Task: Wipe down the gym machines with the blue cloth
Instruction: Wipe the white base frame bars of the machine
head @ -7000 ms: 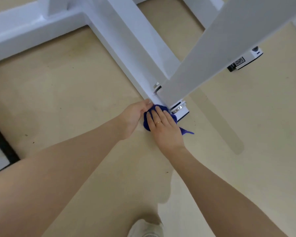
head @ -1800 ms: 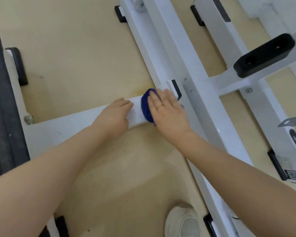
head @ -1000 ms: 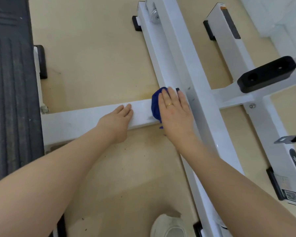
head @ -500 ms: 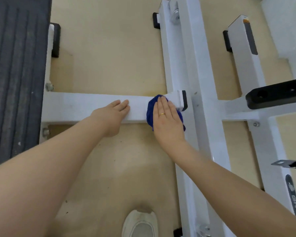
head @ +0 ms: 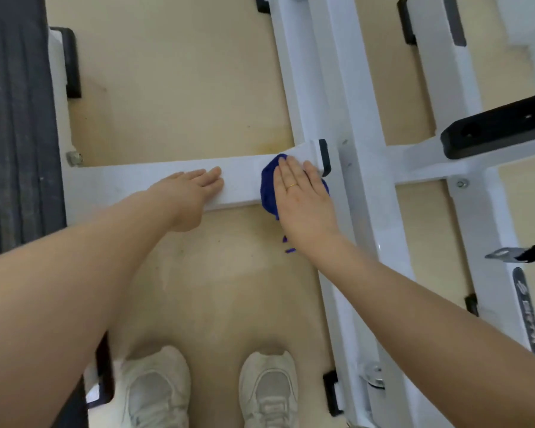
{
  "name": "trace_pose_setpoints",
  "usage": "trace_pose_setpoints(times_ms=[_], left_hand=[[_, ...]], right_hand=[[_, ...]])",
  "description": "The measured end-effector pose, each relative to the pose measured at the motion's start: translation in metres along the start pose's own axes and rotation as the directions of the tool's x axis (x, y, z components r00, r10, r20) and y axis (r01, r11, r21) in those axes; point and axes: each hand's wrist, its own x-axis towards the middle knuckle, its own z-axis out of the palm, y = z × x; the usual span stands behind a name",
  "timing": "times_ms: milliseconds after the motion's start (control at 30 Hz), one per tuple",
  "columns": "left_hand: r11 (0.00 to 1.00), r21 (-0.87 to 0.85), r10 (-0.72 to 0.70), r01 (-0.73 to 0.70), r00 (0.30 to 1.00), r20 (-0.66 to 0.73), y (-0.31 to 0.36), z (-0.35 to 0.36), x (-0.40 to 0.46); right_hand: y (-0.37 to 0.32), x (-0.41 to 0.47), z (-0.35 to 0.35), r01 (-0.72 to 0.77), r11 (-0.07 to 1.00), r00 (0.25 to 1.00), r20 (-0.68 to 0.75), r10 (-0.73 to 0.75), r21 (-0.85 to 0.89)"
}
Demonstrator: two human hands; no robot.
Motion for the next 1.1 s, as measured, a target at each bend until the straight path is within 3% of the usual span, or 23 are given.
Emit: trace_pose_setpoints(times_ms=[133,200,300,500,667,733,800,833,967,1100], left_hand=[[0.995,0.082,0.060,-0.057,0.997,-0.037,-0.003,-0.002,0.003],[0.992,0.074,0.110,-0.105,0.992,-0.062,-0.007,-0.014,0.007],[0.990,0.005,0.140,-0.140,0.989,-0.056,-0.017,-0.036,0.010],[0.995,-0.038,0.090,-0.096,0.987,-0.135,-0.045,-0.088,0.018],[0.997,-0.055,0.039,-0.056,0.964,-0.264,-0.069,-0.128,0.037],[0.994,-0.099,0.004,-0.038,0.947,-0.320,-0.074,-0.140,0.036],[0.988,-0.151,-0.010,-0.044,0.941,-0.338,-0.077,-0.153,0.026],[0.983,-0.180,-0.020,-0.042,0.944,-0.330,-0.078,-0.161,0.016],[0.954,-0.300,-0.082,-0.026,0.936,-0.342,-0.086,-0.211,-0.031],[0.885,-0.464,-0.162,-0.041,0.907,-0.389,-0.086,-0.273,-0.076]], right_hand=[[0.008,0.008,-0.010,-0.216,0.970,0.975,-0.084,0.208,-0.108],[0.008,0.004,-0.022,-0.181,0.975,0.983,-0.011,0.181,-0.126],[0.023,0.012,-0.052,-0.026,0.987,0.994,0.106,0.009,0.159],[0.064,0.066,-0.080,-0.142,0.813,0.979,-0.042,0.200,0.565],[0.067,0.123,-0.073,-0.327,0.450,0.861,0.065,0.505,0.831],[0.062,0.140,-0.087,-0.372,0.169,0.806,0.227,0.546,0.913],[0.055,0.150,-0.112,-0.391,-0.166,0.768,0.420,0.483,0.905],[0.051,0.152,-0.124,-0.392,-0.270,0.761,0.475,0.442,0.879],[0.053,0.147,-0.184,-0.384,-0.523,0.718,0.602,0.350,0.761],[0.066,0.131,-0.241,-0.350,-0.607,0.759,0.596,0.262,0.713]])
